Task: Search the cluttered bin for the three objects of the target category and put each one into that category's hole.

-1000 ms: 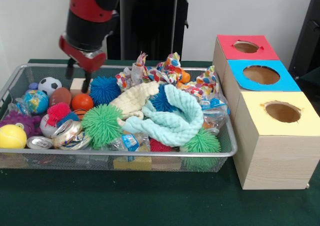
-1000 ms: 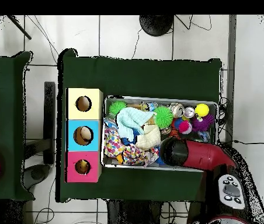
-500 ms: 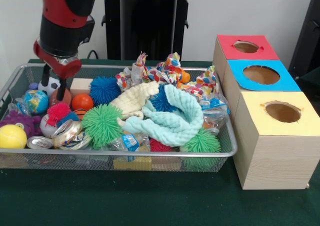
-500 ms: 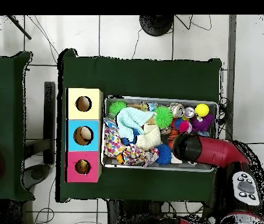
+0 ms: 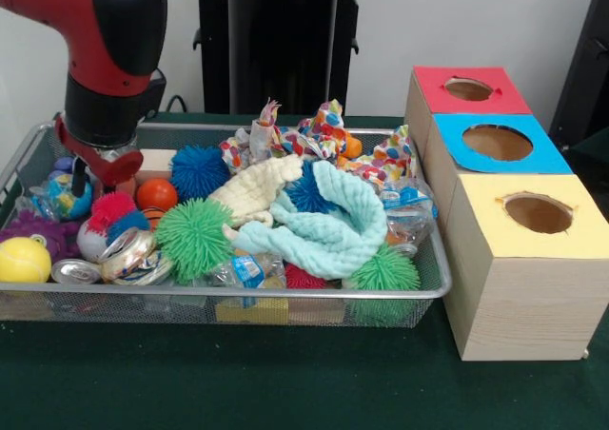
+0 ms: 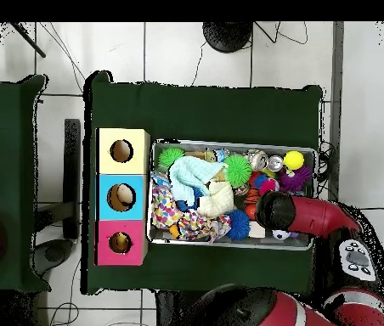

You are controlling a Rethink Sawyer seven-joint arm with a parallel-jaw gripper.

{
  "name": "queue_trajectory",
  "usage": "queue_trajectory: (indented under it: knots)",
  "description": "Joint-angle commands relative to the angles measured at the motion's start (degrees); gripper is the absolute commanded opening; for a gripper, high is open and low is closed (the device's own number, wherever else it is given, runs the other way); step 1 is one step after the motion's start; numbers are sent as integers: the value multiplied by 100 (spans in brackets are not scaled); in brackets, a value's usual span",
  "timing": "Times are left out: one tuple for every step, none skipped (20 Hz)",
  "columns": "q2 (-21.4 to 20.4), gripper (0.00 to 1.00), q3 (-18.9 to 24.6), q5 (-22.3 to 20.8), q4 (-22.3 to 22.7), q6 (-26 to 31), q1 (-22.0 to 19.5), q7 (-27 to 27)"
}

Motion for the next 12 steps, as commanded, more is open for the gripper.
queue_trajectory:
  knots:
    - [816,100,495,-543,-619,-716,127,-261]
    - [833,100,457,-585,-659,-669,162,-264]
    - [824,100,437,-609,-678,-590,183,-273]
    - [810,100,414,-640,-696,-552,211,-264]
    - [784,100,385,-663,-719,-493,247,-236]
    - [775,100,349,-661,-728,-428,287,-181]
    - [778,100,350,-647,-782,-352,302,-159]
    - [773,100,346,-633,-792,-294,328,-124]
    - [741,100,337,-673,-786,-324,362,-124]
    - [721,100,344,-730,-818,-355,384,-182]
    - [683,100,431,-739,-856,-251,343,-334]
    - [634,100,509,-777,-879,-213,319,-477]
